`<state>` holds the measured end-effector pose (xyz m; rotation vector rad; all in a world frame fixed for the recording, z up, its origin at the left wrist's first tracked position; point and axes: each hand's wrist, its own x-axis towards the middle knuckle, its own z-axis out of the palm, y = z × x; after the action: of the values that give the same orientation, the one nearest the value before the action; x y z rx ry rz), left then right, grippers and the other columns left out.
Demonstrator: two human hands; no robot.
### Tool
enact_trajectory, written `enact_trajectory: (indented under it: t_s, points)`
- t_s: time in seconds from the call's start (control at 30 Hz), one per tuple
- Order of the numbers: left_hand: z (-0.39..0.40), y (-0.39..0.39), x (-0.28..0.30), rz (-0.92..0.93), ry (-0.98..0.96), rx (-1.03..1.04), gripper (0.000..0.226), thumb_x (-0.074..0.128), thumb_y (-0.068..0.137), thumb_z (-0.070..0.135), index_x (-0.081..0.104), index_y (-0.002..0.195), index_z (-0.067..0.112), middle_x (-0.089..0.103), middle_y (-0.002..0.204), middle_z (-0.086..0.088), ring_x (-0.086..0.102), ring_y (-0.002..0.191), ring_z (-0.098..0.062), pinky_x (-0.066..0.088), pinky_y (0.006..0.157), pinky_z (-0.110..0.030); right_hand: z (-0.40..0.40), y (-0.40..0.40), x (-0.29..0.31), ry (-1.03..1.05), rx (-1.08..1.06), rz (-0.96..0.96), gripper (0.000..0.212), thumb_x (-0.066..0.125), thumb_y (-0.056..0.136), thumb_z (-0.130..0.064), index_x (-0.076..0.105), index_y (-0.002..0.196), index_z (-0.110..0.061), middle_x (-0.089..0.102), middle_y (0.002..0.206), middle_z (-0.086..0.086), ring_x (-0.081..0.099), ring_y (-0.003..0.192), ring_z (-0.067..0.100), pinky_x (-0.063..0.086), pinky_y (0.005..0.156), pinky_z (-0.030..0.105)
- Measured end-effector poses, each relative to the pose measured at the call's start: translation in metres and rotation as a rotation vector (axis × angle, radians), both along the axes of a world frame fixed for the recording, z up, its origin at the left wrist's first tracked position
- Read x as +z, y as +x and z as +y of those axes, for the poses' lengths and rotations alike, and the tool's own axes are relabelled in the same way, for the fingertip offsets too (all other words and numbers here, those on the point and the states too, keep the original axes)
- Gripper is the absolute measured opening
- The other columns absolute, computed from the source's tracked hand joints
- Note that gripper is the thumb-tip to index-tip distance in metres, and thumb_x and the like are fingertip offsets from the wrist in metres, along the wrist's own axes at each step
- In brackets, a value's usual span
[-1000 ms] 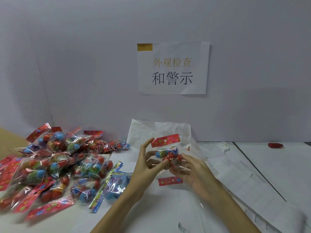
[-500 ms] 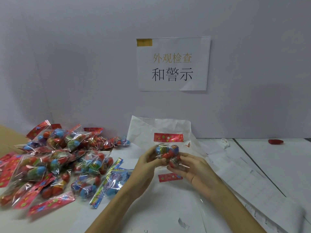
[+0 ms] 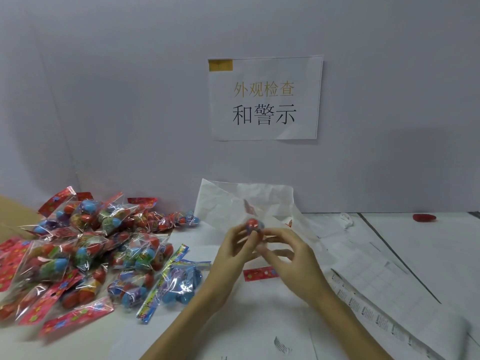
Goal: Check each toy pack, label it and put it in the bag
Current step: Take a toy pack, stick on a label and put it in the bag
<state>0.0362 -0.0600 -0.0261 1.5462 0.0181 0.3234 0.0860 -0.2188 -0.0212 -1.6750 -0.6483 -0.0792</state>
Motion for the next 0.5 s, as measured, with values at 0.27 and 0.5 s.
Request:
enact_trajectory:
  t_s: [0.27,0.5]
  points:
    - [0.008,0.003,0.004,0.049,-0.358,-0.046,0.040,0.059,0.102,0.023,0.052,0.135,0.001,0.074,0.121,-0.019,0.072,0.111,-0.037,0.061,0.094,-0.042,0.000,0.005,-0.002,-0.002,-0.201,0.013,0.032,0.077,0.091,-0.027,0.066,0.122,-0.030,0.068,0.113,-0.013,0.066,0.102,0.006,0.059,0.083,0.022]
    - [0.001,0.003,0.000,0.006,0.062,0.221,0.051,0.066,0.090,0.045,0.048,0.133,0.026,0.069,0.121,0.002,0.070,0.103,-0.003,0.059,0.080,-0.021,0.005,0.004,-0.002,0.119,-0.153,0.131,0.022,0.077,0.092,-0.019,0.072,0.114,-0.024,0.077,0.103,-0.004,0.075,0.094,0.013,0.062,0.077,0.025]
